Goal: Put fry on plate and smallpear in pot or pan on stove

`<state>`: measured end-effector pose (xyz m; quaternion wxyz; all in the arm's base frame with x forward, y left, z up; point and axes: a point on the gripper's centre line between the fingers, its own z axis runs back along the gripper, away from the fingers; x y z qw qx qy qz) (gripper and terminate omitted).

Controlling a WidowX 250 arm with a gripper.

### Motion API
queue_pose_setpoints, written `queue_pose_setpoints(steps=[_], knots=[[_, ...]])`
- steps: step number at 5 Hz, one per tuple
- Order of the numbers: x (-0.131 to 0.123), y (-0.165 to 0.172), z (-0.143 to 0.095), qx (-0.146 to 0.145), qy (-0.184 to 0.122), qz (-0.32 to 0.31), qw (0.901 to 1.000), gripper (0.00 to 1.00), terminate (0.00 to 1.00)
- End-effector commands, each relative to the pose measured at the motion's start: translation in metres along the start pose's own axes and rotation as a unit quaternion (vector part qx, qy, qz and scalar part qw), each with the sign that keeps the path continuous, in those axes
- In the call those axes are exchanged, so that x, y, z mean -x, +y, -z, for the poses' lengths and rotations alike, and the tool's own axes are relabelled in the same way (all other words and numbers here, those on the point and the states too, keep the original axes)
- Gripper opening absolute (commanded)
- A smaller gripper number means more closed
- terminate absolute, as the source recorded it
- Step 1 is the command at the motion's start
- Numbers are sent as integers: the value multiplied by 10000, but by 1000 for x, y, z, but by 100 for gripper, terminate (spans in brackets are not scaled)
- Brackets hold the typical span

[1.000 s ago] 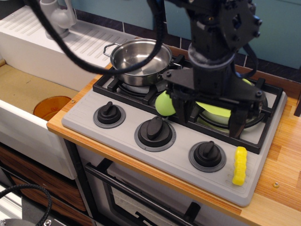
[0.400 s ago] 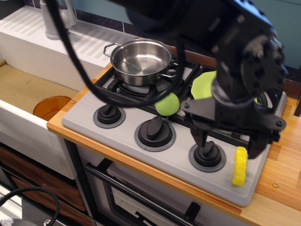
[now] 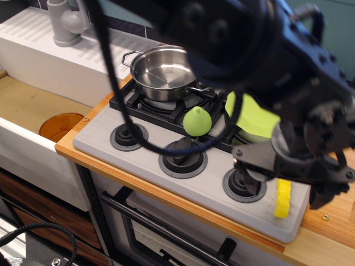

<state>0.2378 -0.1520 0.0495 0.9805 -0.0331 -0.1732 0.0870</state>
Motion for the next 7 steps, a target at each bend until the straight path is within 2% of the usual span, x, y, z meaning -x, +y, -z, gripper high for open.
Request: queue_pose_setpoints(steps=[1, 3, 4, 7], knots=[[1, -14, 12, 174, -274, -43, 9995, 100, 0], [0, -8, 29, 350, -410, 41, 9985, 100, 0], [-1, -1, 35, 429, -438, 92, 9981, 0, 0], [-5, 13, 20, 809, -298, 67, 9963, 0, 0]])
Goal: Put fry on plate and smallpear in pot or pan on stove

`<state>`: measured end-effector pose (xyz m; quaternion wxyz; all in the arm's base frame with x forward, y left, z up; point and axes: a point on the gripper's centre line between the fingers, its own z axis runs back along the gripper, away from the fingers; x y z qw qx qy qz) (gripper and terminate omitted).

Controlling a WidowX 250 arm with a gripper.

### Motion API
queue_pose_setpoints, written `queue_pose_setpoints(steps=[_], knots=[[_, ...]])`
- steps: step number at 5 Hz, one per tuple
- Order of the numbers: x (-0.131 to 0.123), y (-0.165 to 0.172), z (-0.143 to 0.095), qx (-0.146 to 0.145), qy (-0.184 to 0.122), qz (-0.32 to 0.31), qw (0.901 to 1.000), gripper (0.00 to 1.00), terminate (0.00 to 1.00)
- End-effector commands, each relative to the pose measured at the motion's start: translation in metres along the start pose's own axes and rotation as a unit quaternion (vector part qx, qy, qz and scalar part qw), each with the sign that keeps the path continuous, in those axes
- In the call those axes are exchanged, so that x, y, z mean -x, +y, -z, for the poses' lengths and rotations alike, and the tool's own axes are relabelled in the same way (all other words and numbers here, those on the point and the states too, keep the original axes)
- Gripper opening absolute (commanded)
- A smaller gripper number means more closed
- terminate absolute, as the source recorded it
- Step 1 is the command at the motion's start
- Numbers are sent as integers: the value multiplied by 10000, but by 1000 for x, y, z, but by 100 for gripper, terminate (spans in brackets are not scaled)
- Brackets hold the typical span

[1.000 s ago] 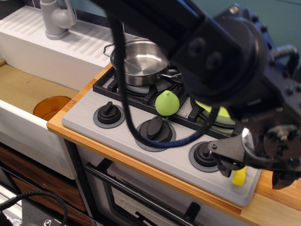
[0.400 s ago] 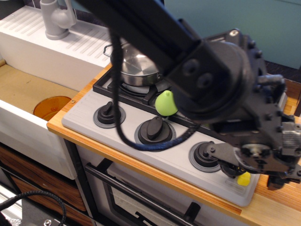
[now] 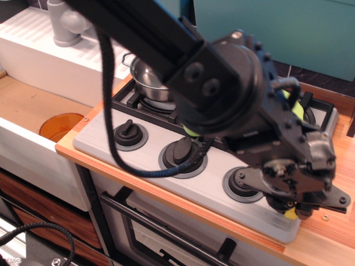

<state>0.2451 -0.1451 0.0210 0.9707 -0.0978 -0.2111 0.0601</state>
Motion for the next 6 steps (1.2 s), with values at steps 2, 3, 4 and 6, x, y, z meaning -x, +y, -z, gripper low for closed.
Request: queue_pose_setpoints(steps=[2, 3, 4, 6], knots=[[-24, 1, -49, -33, 455, -107, 9989, 0, 0], [-33, -3, -74, -155, 653, -146, 9976, 0, 0], [-45, -8, -84, -166, 756, -221, 9968, 0, 0], [-81, 0, -69, -125, 670, -174, 9975, 0, 0]])
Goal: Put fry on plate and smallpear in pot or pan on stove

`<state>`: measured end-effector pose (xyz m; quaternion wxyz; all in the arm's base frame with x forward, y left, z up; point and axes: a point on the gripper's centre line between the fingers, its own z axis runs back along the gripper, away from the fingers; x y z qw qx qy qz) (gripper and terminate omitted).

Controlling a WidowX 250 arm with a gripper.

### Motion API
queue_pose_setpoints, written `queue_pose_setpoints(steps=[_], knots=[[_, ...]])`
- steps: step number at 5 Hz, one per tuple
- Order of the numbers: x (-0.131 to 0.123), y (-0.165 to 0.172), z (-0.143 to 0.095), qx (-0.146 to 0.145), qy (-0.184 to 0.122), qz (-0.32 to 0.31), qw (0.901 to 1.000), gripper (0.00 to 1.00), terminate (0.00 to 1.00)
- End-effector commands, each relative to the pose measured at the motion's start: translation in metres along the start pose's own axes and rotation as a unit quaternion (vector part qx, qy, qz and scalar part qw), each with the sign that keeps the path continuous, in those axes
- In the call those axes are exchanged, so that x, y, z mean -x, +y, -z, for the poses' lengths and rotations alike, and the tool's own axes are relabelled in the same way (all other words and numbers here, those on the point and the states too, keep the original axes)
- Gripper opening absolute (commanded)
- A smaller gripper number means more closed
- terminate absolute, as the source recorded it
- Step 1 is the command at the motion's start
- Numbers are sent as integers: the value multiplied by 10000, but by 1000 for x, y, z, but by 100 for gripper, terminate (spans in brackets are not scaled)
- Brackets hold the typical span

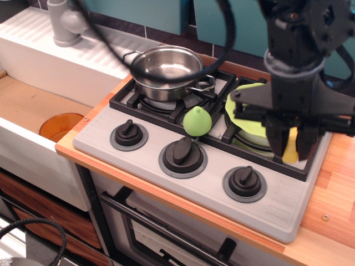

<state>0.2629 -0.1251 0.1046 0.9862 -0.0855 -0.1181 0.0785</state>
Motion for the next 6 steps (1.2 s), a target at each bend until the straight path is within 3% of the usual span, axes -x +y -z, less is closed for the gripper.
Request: queue_pose_setpoints(steps=[1, 3, 5, 6], knots=[[-51, 6, 6, 100, -331, 136, 9993, 0, 0], [-84, 26, 20, 186, -440, 307, 9984, 0, 0], [-96, 43, 45, 306, -546, 506, 9968, 0, 0], [-94, 40, 49, 346, -488, 436, 9973, 100, 0]])
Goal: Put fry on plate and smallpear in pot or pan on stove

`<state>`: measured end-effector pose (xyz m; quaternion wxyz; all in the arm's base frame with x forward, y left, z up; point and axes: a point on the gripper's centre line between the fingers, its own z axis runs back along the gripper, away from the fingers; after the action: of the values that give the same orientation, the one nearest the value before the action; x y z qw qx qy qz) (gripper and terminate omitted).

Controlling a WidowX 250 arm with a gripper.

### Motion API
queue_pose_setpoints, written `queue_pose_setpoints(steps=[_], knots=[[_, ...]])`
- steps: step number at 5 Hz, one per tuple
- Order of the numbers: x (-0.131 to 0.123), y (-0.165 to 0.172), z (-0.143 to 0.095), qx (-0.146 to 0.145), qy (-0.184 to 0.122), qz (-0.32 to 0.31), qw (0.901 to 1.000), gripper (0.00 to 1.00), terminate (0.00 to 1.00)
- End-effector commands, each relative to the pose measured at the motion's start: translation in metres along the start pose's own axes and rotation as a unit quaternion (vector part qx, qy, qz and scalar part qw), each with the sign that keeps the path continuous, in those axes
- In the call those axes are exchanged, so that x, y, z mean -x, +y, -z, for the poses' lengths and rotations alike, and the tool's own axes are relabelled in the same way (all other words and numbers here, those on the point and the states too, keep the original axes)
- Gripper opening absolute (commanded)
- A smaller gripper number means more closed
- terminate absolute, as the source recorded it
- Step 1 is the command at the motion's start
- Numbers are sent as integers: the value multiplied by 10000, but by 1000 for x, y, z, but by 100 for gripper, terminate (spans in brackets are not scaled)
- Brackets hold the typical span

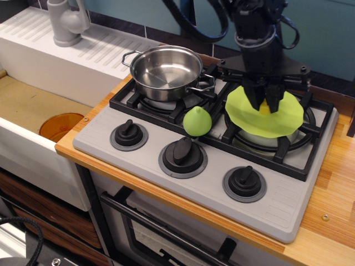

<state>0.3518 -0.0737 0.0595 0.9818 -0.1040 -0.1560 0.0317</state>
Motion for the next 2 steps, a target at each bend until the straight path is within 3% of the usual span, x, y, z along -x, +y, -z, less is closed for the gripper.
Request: queue_pose_setpoints(steps=[1, 2], knots=[[-7, -12, -14, 38, -117, -133, 9998, 100, 0], [-7, -19, -27, -41, -27, -209, 9998, 100, 0]])
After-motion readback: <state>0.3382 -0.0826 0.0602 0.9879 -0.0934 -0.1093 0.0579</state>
